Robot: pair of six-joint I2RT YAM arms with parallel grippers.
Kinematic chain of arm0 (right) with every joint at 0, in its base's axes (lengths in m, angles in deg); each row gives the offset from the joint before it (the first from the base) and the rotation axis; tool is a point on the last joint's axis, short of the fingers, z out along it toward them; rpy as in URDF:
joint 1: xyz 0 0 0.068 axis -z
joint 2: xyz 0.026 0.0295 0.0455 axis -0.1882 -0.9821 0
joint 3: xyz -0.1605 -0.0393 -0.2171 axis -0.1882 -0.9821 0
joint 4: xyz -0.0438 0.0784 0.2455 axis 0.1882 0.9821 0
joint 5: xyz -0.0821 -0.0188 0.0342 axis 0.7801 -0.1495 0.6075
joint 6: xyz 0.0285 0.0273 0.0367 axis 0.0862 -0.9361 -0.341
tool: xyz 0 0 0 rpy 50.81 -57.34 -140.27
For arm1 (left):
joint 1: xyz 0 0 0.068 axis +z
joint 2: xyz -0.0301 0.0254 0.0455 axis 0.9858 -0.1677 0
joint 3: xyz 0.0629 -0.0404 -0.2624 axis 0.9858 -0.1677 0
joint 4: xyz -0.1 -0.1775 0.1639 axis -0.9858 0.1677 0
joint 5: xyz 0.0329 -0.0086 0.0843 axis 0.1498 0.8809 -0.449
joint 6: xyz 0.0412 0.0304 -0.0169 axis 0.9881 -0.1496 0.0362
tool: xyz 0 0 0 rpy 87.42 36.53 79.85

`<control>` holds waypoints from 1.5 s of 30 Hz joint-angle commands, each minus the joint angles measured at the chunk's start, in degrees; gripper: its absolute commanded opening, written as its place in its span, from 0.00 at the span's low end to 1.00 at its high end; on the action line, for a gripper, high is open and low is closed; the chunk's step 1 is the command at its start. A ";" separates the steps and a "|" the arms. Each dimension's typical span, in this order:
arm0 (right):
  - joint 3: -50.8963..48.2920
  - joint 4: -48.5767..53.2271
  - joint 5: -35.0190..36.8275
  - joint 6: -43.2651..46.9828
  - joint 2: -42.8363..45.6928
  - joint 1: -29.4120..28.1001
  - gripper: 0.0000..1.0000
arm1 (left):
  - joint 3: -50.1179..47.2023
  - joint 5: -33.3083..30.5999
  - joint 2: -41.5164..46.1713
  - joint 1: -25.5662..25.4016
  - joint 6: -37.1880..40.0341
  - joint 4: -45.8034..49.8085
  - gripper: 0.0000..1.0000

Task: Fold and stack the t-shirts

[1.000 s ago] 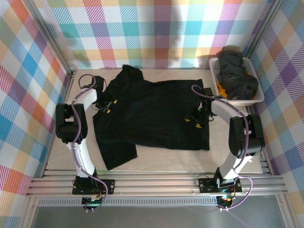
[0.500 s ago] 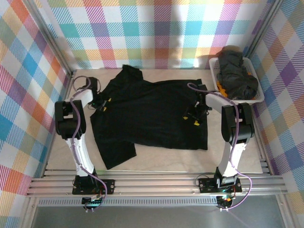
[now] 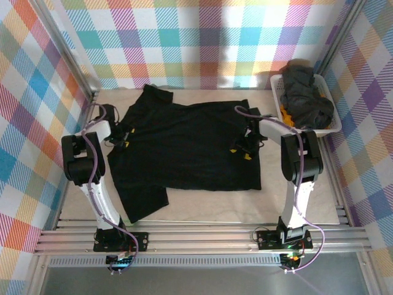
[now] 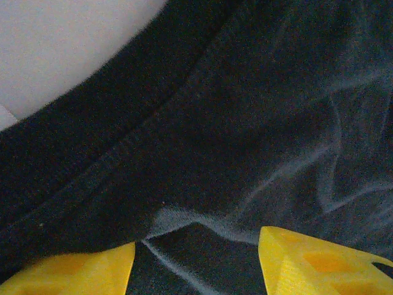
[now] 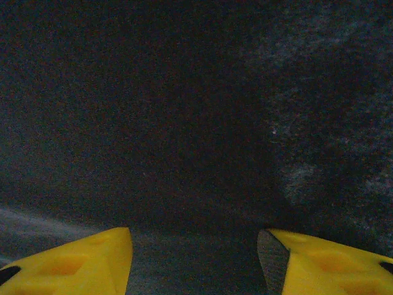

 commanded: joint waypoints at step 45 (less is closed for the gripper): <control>7.37 2.89 -2.47 5.73 8.24 4.80 0.59 | 38.09 -5.04 -27.82 -0.03 -0.93 17.79 0.29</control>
